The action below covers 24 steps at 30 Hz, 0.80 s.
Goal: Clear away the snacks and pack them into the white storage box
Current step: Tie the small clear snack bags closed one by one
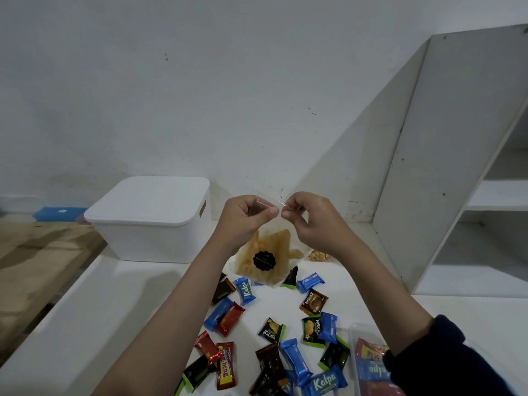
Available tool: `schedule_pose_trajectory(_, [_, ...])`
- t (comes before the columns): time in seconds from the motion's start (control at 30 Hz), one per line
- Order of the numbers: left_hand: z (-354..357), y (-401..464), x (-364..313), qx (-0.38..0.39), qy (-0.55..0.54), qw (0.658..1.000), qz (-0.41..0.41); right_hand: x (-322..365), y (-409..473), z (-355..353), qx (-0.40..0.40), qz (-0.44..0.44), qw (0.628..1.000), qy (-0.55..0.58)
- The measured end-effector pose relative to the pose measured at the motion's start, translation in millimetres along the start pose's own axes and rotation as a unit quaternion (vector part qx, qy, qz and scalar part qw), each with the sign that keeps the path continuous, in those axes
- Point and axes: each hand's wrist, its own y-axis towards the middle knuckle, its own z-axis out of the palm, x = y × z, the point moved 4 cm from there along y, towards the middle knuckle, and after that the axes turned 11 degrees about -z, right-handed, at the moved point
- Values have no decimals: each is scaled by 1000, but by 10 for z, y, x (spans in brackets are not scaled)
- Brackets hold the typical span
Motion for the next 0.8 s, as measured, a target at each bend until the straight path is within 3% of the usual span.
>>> schedule_pose_trajectory(0.37, [28,-11,-23,-3,1,1000,8,20,4,-10,-33,-62,993,-100])
schedule_pose_trajectory(0.8, [8,17,-24,0,-4,1000,18,-54,-6,-85,-31,33,999,26])
